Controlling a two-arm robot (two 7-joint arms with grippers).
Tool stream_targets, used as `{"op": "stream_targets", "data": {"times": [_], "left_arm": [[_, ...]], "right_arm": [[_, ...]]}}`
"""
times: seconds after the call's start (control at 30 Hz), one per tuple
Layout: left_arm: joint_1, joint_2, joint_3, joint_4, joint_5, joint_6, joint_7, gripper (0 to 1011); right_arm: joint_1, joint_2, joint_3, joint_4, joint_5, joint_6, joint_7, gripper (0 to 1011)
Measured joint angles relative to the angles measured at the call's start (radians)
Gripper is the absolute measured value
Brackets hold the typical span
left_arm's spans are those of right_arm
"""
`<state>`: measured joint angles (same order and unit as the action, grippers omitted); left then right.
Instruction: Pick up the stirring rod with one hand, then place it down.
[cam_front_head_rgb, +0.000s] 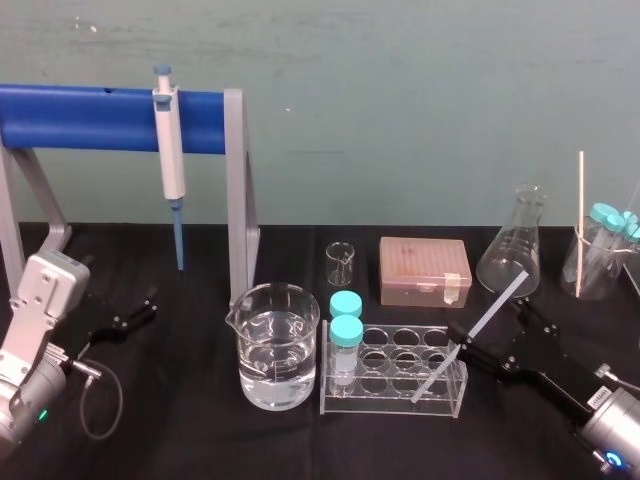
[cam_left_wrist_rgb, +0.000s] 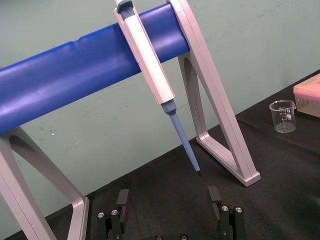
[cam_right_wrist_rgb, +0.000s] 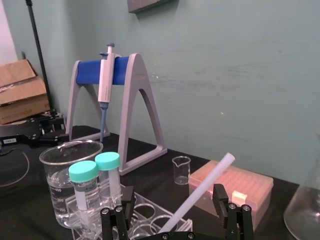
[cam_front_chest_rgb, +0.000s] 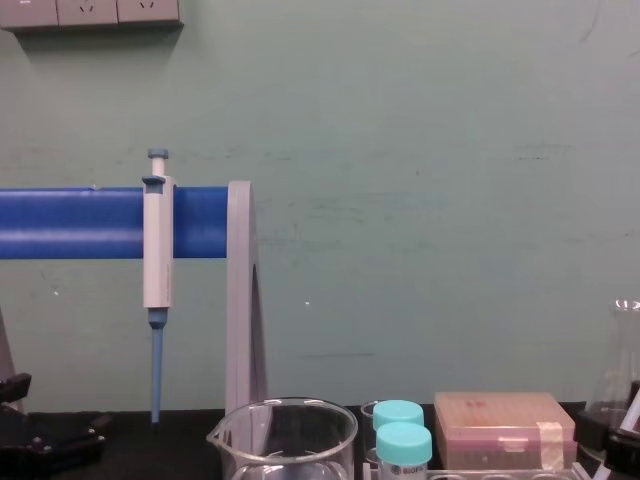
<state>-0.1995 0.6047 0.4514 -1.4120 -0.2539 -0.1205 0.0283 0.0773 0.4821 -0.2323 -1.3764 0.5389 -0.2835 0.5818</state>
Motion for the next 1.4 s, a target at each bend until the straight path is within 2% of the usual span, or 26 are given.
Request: {"op": "stream_targets", "data": {"times": [0.13,0.37,0.6,0.63,0.67,0.73,0.77,0.83,1.1,1.17,1.4], "left_arm": [[0.000,0.000,0.000,0.000,0.000,0.000,0.000,1000],[0.000,0.000,0.000,0.000,0.000,0.000,0.000,1000],[0.000,0.000,0.000,0.000,0.000,0.000,0.000,1000],[0.000,0.000,0.000,0.000,0.000,0.000,0.000,1000],[0.000,0.000,0.000,0.000,0.000,0.000,0.000,1000],[0.000,0.000,0.000,0.000,0.000,0.000,0.000,1000],[0.000,0.000,0.000,0.000,0.000,0.000,0.000,1000],[0.000,0.000,0.000,0.000,0.000,0.000,0.000,1000],[0.000,0.000,0.000,0.000,0.000,0.000,0.000,1000],[0.000,0.000,0.000,0.000,0.000,0.000,0.000,1000],[0.000,0.000,0.000,0.000,0.000,0.000,0.000,1000]], "right_arm": [[-0.041,0.008,0.019,-0.040,0.001,0.019,-0.021,1003],[-0.146,0.029,0.070,-0.131,0.019,0.062,-0.067,1003],[-0.198,0.042,0.136,-0.169,0.003,0.083,-0.141,1003],[-0.199,0.039,0.151,-0.170,-0.013,0.088,-0.171,1003],[-0.199,0.039,0.151,-0.170,-0.013,0.088,-0.171,1003],[-0.181,0.024,0.173,-0.160,-0.051,0.098,-0.235,1003],[-0.181,0.024,0.173,-0.160,-0.051,0.098,-0.235,1003],[-0.150,0.005,0.179,-0.137,-0.081,0.103,-0.273,1003],[-0.059,-0.045,0.164,-0.060,-0.137,0.102,-0.309,1003],[-0.031,-0.070,0.156,-0.033,-0.156,0.115,-0.329,1003],[-0.037,-0.065,0.157,-0.038,-0.154,0.114,-0.327,1003]]}}
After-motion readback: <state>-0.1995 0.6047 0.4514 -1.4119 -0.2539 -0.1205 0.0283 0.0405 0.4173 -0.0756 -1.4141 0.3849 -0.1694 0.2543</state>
